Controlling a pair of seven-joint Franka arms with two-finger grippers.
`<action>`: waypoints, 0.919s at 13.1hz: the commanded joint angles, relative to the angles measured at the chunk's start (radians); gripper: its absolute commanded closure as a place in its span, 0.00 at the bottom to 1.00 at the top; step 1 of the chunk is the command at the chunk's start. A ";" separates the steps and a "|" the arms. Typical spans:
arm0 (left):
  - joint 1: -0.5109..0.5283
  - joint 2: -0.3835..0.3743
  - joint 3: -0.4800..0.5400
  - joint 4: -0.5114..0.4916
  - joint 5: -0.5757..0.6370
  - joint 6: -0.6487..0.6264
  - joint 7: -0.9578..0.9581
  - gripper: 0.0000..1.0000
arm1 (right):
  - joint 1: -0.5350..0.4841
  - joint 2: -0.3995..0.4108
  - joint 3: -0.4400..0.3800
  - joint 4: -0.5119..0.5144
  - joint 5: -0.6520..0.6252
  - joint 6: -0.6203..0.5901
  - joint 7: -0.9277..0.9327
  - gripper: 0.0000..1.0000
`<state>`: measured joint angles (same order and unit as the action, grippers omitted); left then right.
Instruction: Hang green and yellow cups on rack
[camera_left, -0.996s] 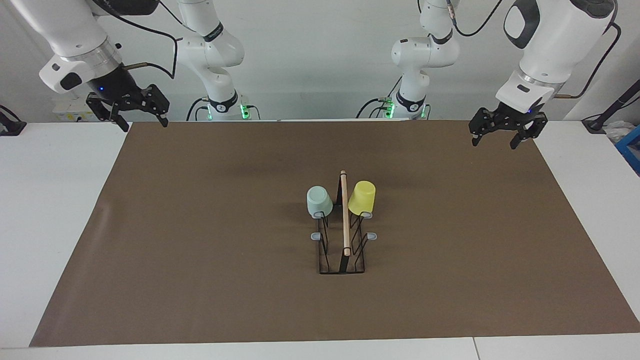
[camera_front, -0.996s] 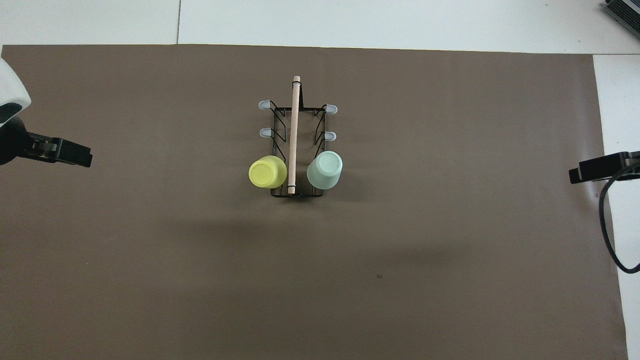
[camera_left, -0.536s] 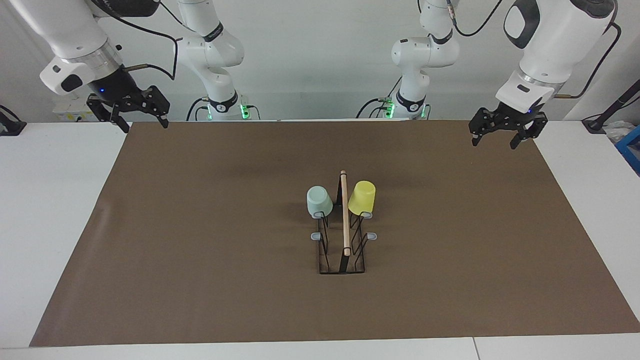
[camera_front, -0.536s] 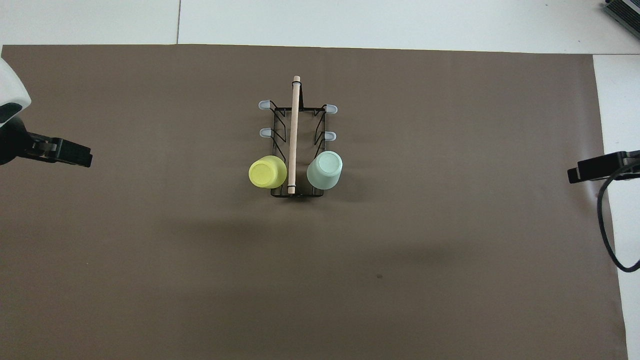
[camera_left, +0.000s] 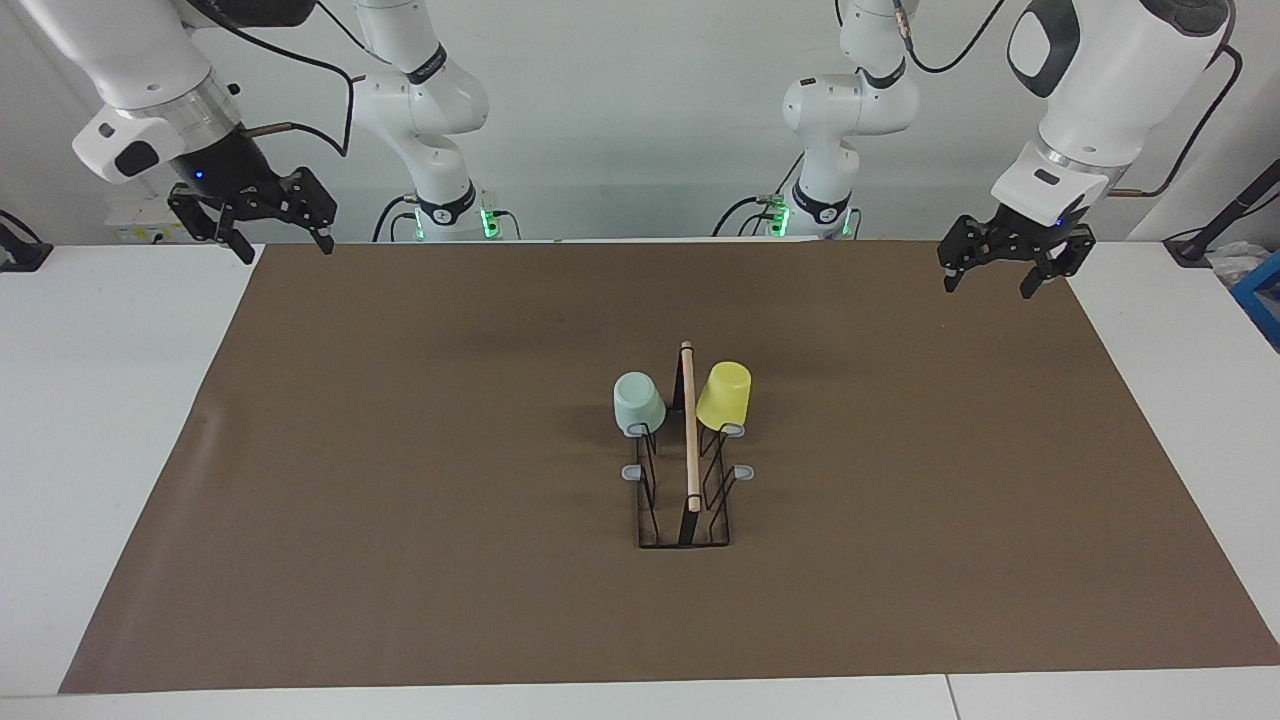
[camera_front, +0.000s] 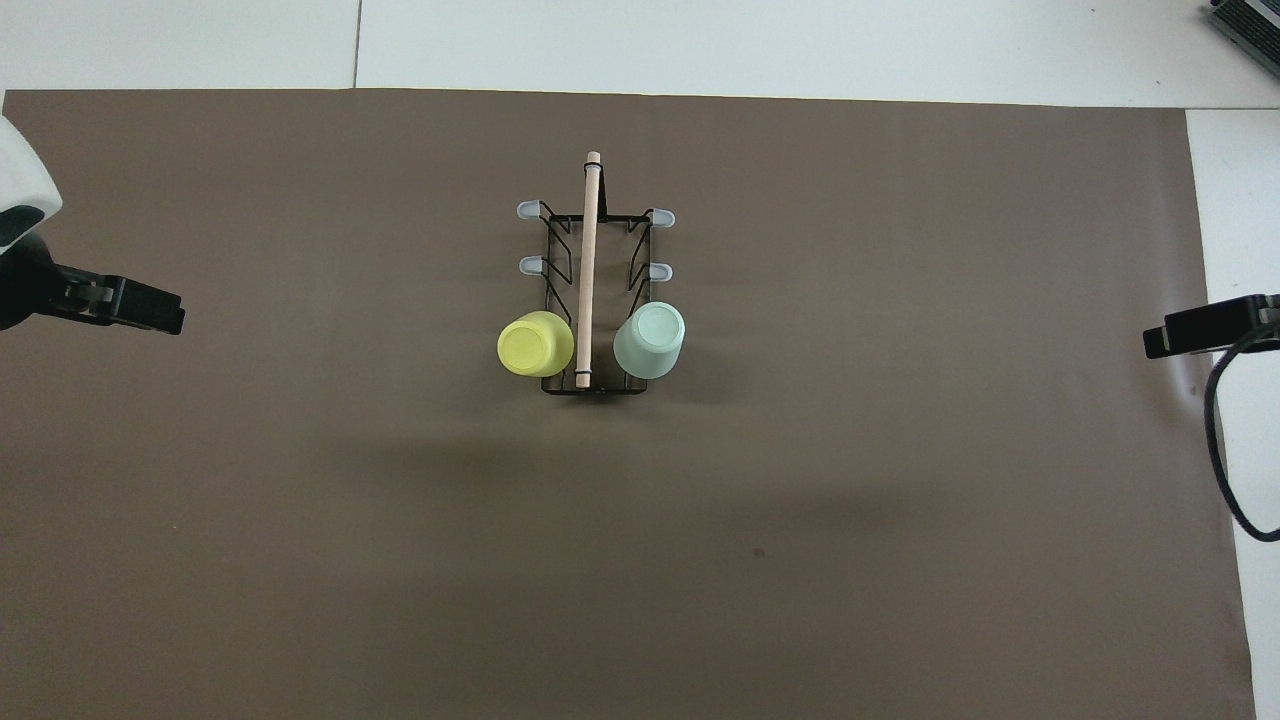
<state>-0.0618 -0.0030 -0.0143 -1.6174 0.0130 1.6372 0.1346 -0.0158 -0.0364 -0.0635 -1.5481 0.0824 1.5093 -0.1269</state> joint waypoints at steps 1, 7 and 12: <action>-0.007 -0.011 0.011 -0.006 -0.012 -0.010 0.005 0.00 | 0.003 0.026 0.004 0.034 -0.027 0.008 0.007 0.00; 0.011 -0.009 0.010 -0.004 -0.015 0.001 0.014 0.00 | 0.007 0.026 0.010 0.029 -0.085 0.026 -0.019 0.00; 0.008 -0.006 0.013 0.010 -0.036 -0.010 0.016 0.00 | 0.007 0.026 0.011 0.029 -0.085 0.028 -0.020 0.00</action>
<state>-0.0561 -0.0031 -0.0061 -1.6160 0.0037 1.6373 0.1347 -0.0066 -0.0247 -0.0583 -1.5388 0.0166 1.5332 -0.1301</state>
